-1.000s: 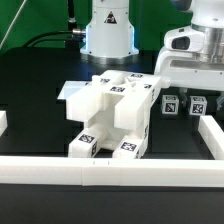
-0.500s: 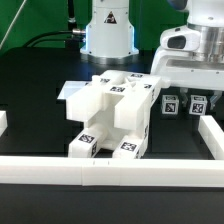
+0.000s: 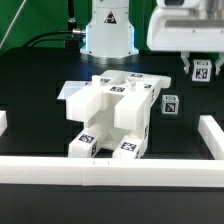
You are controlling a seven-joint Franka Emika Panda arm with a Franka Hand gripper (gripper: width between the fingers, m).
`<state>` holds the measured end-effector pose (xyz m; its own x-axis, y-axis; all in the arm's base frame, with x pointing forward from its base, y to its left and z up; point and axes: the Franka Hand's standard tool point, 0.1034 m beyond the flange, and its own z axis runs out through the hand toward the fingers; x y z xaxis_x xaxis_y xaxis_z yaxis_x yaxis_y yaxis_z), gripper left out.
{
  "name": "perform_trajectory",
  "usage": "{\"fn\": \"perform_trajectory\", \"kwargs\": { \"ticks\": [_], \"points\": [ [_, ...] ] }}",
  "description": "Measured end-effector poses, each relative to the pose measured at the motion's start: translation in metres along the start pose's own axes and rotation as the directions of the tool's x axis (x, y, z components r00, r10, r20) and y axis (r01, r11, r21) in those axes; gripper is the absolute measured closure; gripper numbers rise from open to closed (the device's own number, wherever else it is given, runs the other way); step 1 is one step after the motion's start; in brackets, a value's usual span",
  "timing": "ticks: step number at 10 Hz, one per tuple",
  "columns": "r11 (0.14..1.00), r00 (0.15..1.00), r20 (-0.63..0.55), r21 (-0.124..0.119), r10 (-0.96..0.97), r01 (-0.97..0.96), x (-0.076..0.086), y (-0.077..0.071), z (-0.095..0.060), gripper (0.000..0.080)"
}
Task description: Assemble chair
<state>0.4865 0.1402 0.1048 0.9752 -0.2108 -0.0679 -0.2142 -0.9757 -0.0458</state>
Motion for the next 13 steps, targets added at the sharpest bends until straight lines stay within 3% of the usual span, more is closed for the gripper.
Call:
{"fn": "perform_trajectory", "kwargs": {
  "ticks": [2, 6, 8, 10, 11, 13],
  "points": [
    [1.000, 1.000, 0.023, 0.005, -0.011, 0.011, 0.018, 0.007, -0.015, 0.0515],
    [0.999, 0.999, 0.009, 0.006, -0.049, 0.048, 0.022, 0.011, -0.013, 0.0515],
    [0.995, 0.995, -0.035, 0.015, -0.097, 0.098, 0.057, 0.038, -0.032, 0.0515],
    [0.983, 0.981, -0.062, 0.008, -0.181, 0.182, 0.081, 0.056, -0.039, 0.0515],
    [0.980, 0.978, -0.068, 0.005, -0.200, 0.201, 0.087, 0.064, -0.039, 0.0515],
    [0.982, 0.981, -0.063, 0.007, -0.186, 0.187, 0.084, 0.060, -0.037, 0.0515]
  ]
}}
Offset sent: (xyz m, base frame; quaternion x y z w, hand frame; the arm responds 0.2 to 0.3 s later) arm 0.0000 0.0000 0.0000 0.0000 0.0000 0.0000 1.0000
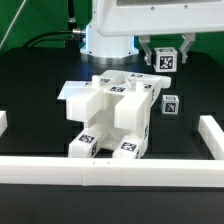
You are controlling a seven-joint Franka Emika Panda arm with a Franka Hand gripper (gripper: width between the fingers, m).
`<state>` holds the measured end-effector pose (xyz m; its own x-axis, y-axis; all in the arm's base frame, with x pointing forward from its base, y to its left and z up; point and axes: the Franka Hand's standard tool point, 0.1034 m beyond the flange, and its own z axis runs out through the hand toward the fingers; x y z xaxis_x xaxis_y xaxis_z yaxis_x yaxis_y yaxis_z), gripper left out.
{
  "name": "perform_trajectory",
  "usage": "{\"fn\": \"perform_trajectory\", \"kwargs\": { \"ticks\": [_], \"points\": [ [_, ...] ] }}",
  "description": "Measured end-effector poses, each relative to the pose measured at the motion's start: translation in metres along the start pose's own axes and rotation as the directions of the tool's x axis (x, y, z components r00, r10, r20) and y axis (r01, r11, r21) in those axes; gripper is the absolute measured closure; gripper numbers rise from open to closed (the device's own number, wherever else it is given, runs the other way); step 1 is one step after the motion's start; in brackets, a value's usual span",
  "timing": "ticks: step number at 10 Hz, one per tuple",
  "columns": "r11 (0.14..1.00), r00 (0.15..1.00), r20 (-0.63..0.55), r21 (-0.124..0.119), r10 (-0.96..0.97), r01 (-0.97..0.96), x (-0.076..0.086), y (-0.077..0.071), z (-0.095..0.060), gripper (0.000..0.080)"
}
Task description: Assemble chair
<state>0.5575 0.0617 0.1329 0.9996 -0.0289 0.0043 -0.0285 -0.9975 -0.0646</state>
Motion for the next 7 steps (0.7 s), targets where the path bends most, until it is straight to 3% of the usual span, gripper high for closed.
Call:
{"fn": "perform_trajectory", "kwargs": {
  "ticks": [1, 2, 3, 5, 7],
  "points": [
    [1.000, 1.000, -0.007, -0.004, -0.009, 0.009, 0.000, 0.003, 0.002, 0.0515],
    [0.996, 0.996, -0.046, -0.035, -0.083, 0.081, -0.002, 0.011, 0.012, 0.0515],
    [0.993, 0.993, -0.029, -0.044, -0.112, 0.111, -0.002, 0.020, 0.013, 0.0515],
    [0.983, 0.983, -0.051, -0.057, -0.179, 0.176, 0.021, 0.038, 0.007, 0.0515],
    [0.986, 0.986, -0.049, -0.055, -0.159, 0.156, 0.025, 0.043, 0.005, 0.0515]
  ]
}}
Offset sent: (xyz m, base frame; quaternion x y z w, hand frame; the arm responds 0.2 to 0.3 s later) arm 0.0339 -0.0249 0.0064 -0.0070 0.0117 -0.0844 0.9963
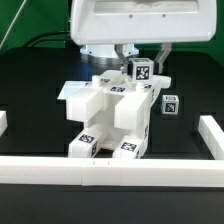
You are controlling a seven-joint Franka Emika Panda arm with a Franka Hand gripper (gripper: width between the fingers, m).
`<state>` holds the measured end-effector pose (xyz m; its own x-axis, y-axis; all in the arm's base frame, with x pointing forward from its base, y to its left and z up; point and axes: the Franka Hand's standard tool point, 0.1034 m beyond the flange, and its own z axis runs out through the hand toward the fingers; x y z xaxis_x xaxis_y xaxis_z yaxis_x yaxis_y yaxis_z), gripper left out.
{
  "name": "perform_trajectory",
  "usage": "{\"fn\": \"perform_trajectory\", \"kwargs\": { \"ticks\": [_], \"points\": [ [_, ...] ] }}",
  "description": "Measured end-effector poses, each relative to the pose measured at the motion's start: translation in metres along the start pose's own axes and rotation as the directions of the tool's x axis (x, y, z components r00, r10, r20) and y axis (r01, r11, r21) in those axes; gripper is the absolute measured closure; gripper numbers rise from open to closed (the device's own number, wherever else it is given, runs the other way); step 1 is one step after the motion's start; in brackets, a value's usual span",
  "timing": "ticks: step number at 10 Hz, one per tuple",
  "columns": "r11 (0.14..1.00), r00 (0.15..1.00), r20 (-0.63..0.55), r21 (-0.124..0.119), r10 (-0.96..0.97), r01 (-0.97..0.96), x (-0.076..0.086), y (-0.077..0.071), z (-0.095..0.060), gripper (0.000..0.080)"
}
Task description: Assemble chair
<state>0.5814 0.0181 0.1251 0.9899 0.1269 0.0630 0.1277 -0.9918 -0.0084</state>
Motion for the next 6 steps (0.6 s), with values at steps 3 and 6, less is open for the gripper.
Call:
{"fn": "perform_trajectory", "kwargs": {
  "ticks": [3, 6],
  "points": [
    [1.000, 1.000, 0.001, 0.000, 0.000, 0.000, -0.0004, 0.0006, 0.0005, 0.0515],
    [1.000, 1.000, -0.004, -0.004, -0.001, 0.000, 0.0056, 0.0015, 0.0014, 0.0515]
  ]
}}
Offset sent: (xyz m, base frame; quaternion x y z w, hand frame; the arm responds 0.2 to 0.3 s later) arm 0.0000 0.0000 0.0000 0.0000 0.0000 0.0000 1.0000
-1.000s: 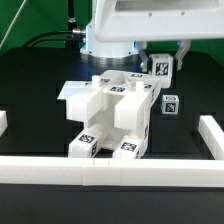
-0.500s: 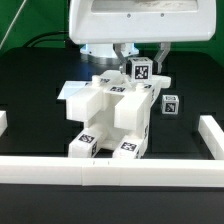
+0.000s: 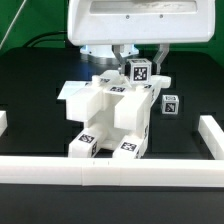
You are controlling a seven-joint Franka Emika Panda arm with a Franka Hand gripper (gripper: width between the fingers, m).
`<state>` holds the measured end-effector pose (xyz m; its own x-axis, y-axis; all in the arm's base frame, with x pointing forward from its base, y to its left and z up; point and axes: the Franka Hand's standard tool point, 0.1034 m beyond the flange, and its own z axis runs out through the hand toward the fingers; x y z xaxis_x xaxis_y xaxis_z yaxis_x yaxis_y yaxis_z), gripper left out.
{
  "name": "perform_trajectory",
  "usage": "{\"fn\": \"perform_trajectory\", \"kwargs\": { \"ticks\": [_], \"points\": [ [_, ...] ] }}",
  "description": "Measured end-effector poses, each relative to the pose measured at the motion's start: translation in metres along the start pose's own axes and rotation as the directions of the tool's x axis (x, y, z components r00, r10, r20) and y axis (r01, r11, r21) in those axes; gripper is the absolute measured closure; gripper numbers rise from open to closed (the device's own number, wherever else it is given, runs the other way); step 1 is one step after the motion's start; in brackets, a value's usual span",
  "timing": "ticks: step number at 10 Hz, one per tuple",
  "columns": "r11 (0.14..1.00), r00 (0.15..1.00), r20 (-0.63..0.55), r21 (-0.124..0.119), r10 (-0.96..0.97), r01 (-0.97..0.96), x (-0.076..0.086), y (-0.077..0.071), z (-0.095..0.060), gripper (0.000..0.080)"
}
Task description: Assemble chair
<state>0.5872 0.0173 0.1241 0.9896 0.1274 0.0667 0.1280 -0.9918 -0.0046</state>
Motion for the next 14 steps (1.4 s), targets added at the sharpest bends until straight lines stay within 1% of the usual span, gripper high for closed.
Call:
{"fn": "perform_trajectory", "kwargs": {
  "ticks": [3, 6, 8, 10, 14],
  "points": [
    [1.000, 1.000, -0.005, -0.002, -0.002, 0.002, 0.0014, -0.0022, 0.0008, 0.0515],
    [1.000, 1.000, -0.005, -0.007, -0.005, 0.005, 0.0008, -0.0023, 0.0077, 0.0515],
    [1.000, 1.000, -0.028, -0.014, -0.006, 0.006, 0.0030, -0.0014, 0.0084, 0.0515],
    [1.000, 0.999, -0.030, -0.016, -0.027, 0.026, 0.0032, 0.0015, 0.0083, 0.0515],
    [1.000, 0.999, -0.030, -0.016, -0.026, 0.026, 0.0032, 0.0014, 0.0084, 0.0515]
  ]
}}
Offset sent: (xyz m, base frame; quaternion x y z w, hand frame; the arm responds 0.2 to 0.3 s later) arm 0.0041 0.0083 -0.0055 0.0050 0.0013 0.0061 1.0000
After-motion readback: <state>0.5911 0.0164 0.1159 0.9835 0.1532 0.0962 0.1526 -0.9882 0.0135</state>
